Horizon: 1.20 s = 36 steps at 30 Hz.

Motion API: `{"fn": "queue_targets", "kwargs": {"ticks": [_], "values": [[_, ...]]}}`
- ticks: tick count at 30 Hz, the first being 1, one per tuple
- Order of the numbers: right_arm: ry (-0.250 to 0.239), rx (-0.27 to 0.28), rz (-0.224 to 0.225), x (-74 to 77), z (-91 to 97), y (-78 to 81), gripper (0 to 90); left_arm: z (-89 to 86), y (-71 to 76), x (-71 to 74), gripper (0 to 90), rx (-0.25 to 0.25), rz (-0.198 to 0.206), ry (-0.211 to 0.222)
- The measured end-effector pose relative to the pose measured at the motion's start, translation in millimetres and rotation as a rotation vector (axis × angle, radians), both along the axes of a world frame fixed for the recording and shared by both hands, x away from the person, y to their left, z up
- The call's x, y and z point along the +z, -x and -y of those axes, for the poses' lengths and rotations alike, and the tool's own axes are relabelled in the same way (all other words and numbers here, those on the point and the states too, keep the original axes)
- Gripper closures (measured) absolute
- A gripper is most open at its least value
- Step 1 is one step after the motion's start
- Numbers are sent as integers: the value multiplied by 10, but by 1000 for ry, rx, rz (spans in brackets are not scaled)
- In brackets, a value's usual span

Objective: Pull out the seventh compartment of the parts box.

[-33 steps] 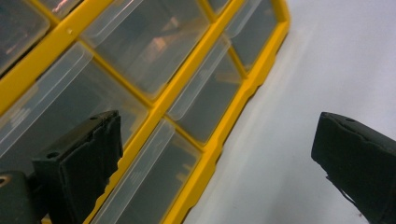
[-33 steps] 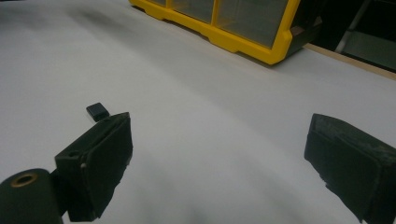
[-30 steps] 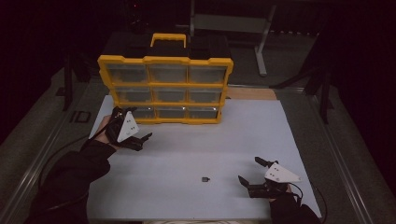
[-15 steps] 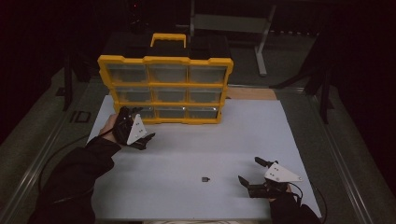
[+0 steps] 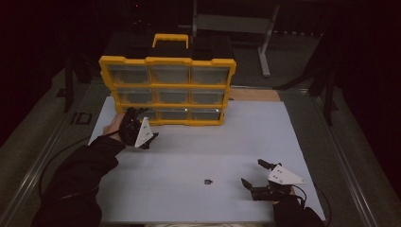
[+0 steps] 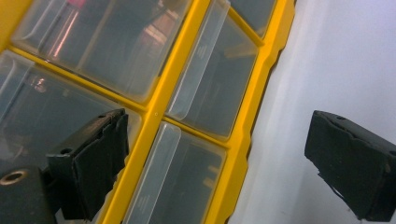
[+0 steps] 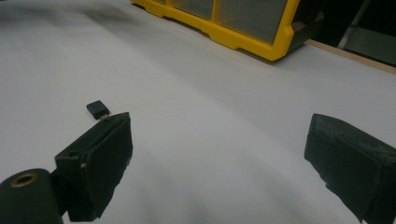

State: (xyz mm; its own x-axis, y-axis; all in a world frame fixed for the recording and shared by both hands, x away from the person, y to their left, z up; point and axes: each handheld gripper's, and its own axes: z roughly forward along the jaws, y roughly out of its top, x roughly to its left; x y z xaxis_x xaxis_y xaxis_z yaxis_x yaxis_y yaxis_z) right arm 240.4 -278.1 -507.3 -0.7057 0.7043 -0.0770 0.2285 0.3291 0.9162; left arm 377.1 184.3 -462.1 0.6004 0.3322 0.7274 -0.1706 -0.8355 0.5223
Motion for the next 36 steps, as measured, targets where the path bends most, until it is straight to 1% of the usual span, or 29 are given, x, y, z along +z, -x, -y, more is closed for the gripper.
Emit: {"fn": "queue_targets", "kwargs": {"ticks": [1,2,3,4,5,6,8,9,11,12,13,14,15,16,18,20,21,22,24,25,27,28,29,31,32,33,34,35,36], "values": [[-1,0,0,0,0,0,82,3,-11,-10,84,1,6,-3],[-1,-1,-2,0,1,1,82,2,-17,-20,85,-3,20,-9],[-1,-1,-2,0,1,1,82,2,-17,-20,101,-3,20,-9],[0,-2,-2,-1,2,0,82,-2,-32,-34,101,-12,40,-20],[-1,-3,-4,-1,5,-1,82,-2,-40,-40,120,-13,52,-27],[0,-3,-4,-1,5,-1,82,-5,-47,-45,127,-18,53,-36],[0,-3,-3,-1,6,0,82,-4,-61,-72,146,-21,80,-53],[-1,-3,-3,-2,6,0,82,-5,-74,-84,146,-21,79,-62],[-4,-3,-5,-2,3,2,82,-8,-87,-104,153,-18,98,-81],[-1,-3,-3,-2,7,0,82,-7,-95,-117,160,-16,99,-87],[-1,-3,-3,-2,6,0,82,-8,-98,-131,162,-14,118,-100],[-1,-2,-3,-2,5,2,82,-10,-98,-143,170,-19,130,-103],[-1,-2,-3,-2,5,2,82,-10,-98,-143,176,-19,130,-103],[-2,-1,-4,-2,4,2,82,-13,-108,-155,176,-9,154,-105],[-2,-3,-5,-3,7,1,82,-22,-121,-160,199,-3,161,-104],[-2,-2,-6,-4,7,0,82,-27,-148,-172,199,9,152,-114],[1,-3,-6,-4,7,1,82,-28,-156,-183,200,11,158,-119],[1,-2,-7,-5,4,1,82,-28,-168,-190,200,19,150,-120],[1,-1,-7,-4,4,2,82,-27,-189,-217,210,37,152,-118],[1,-2,-7,-3,6,1,82,-26,-200,-229,228,42,141,-110],[-2,-1,-7,-4,8,-1,82,-29,-218,-258,244,48,158,-130],[-2,-1,-7,-4,8,0,82,-29,-226,-271,257,53,154,-130],[-1,-1,-7,-4,8,0,82,-27,-233,-284,262,61,172,-144],[1,-2,-7,-3,8,1,82,-22,-243,-303,282,68,180,-151],[1,-3,-8,-4,8,1,82,-17,-245,-316,285,74,198,-160],[1,-3,-8,-4,8,1,82,-17,-245,-316,287,74,198,-160],[0,-1,-9,-5,7,0,82,-11,-251,-327,287,83,207,-159],[0,-1,-10,-7,7,-1,82,-11,-252,-330,311,86,220,-159],[1,-1,-10,-6,7,-1,82,-11,-255,-329,326,91,225,-155]]}}
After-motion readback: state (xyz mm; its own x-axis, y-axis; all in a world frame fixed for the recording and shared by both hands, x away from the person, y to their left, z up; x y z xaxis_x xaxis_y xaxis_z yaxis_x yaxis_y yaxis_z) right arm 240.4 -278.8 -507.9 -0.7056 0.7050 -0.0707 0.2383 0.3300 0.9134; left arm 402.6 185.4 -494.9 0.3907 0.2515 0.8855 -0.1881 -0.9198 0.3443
